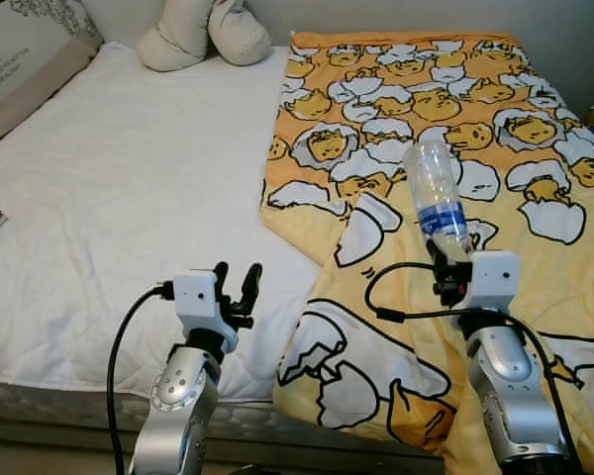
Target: Clean up the room
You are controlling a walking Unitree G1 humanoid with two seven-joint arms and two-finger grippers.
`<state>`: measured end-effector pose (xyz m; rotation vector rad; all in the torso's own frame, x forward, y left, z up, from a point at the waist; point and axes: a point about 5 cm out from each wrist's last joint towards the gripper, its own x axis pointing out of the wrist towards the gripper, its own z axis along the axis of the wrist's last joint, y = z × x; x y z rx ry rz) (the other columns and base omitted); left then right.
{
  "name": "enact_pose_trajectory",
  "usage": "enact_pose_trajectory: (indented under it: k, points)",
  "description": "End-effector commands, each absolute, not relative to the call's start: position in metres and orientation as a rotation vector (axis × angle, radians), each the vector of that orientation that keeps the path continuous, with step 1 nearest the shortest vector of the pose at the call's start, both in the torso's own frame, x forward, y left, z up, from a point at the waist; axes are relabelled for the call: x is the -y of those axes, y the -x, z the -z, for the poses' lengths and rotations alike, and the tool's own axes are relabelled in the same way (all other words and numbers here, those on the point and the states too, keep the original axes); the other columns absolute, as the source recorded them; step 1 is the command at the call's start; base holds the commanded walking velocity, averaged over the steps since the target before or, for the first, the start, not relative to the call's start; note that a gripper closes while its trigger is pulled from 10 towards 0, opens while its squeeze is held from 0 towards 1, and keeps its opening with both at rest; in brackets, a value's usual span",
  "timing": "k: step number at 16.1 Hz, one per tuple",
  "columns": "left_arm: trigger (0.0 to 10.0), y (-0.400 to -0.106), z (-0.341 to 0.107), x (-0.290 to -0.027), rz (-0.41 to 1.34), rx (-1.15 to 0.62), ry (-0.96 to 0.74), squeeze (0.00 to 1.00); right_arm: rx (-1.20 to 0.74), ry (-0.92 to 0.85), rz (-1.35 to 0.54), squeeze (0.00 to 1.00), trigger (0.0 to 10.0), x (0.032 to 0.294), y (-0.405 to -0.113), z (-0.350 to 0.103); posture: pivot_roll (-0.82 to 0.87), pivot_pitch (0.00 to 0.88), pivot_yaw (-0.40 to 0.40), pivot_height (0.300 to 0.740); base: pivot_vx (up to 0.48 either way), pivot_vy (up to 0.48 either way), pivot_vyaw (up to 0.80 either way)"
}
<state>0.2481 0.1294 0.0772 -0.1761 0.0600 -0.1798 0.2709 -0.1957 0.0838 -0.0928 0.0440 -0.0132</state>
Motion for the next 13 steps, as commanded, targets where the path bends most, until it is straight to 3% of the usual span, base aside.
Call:
enact_pose_trajectory:
  k: [1, 8, 13]
  points:
    - [10.0, -0.250, -0.077, -0.129, 0.179, -0.061, 0.156, 0.00, -0.019, 0.083, 0.011, 0.00, 0.0, 0.194, -0.277, -0.091, -0.18, 0.000, 0.055, 0.740, 0.000, 0.000, 0.65]
    - [10.0, -0.243, -0.079, -0.132, 0.181, -0.048, 0.101, 0.00, -0.050, 0.067, -0.013, 0.00, 0.0, 0.185, -0.279, -0.081, -0.16, 0.000, 0.065, 0.740, 0.000, 0.000, 0.72]
    - [10.0, -0.244, -0.080, -0.136, 0.192, -0.069, 0.086, 0.00, -0.089, 0.015, 0.007, 0.00, 0.0, 0.187, -0.284, -0.074, -0.15, 0.000, 0.085, 0.740, -0.454, 0.000, 0.71]
